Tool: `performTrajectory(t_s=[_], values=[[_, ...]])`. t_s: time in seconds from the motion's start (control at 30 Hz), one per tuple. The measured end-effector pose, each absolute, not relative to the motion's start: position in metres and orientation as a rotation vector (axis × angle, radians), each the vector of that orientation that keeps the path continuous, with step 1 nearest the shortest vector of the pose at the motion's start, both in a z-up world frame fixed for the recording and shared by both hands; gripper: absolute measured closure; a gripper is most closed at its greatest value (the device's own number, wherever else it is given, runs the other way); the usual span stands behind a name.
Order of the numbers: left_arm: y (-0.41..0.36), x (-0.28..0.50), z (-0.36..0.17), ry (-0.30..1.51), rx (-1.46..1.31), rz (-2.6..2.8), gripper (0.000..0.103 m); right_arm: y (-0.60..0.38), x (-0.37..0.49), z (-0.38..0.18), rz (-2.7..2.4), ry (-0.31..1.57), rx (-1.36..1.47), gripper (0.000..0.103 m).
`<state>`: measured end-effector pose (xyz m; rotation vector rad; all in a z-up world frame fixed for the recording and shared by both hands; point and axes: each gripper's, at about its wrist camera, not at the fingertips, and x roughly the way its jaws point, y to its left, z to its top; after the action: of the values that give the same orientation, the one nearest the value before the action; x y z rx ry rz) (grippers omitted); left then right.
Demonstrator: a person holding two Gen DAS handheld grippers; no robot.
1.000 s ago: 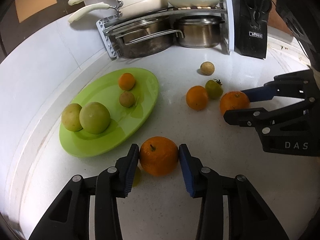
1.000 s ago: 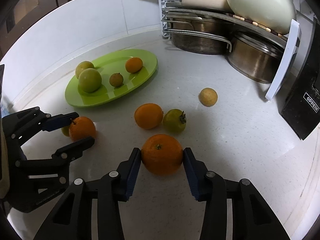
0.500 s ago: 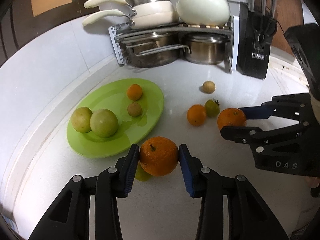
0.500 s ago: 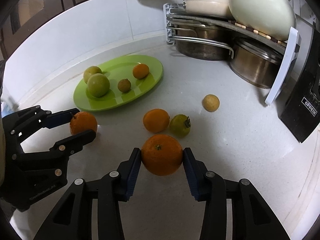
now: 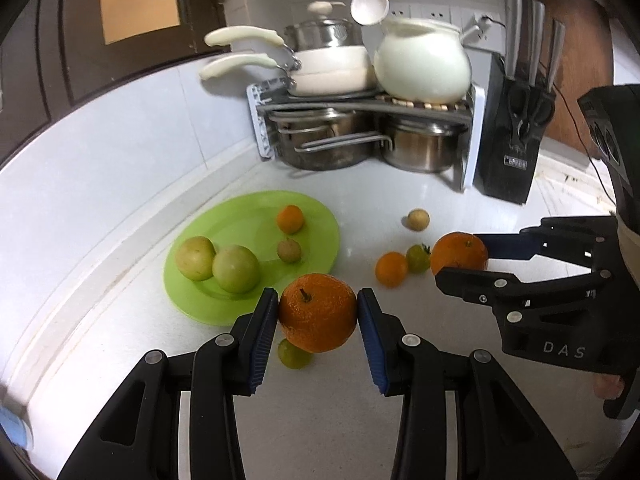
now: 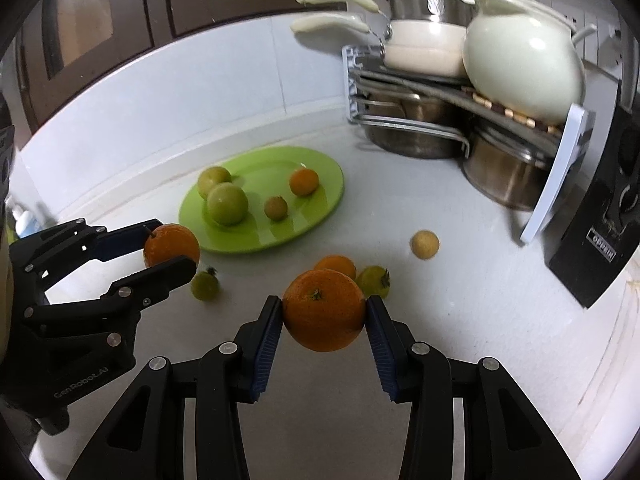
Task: Organize fruits
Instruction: 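Carry both oranges over the green plate with both tools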
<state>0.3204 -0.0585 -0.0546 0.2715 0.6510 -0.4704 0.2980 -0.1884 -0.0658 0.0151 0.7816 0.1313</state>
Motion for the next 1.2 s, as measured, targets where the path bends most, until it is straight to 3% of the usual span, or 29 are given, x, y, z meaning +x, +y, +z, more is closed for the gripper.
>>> performTrajectory(t_s=[0.53, 1.2], values=[[-0.039, 0.338, -0.021, 0.611, 0.205, -0.403, 0.062, -0.172, 0.332, -0.031, 0.208, 0.715, 0.027, 0.059], [-0.019, 0.432, -0.014, 0.723, 0.103, -0.381, 0.063, -0.15, 0.442, -0.019, 0.277, 0.767, -0.025, 0.059]])
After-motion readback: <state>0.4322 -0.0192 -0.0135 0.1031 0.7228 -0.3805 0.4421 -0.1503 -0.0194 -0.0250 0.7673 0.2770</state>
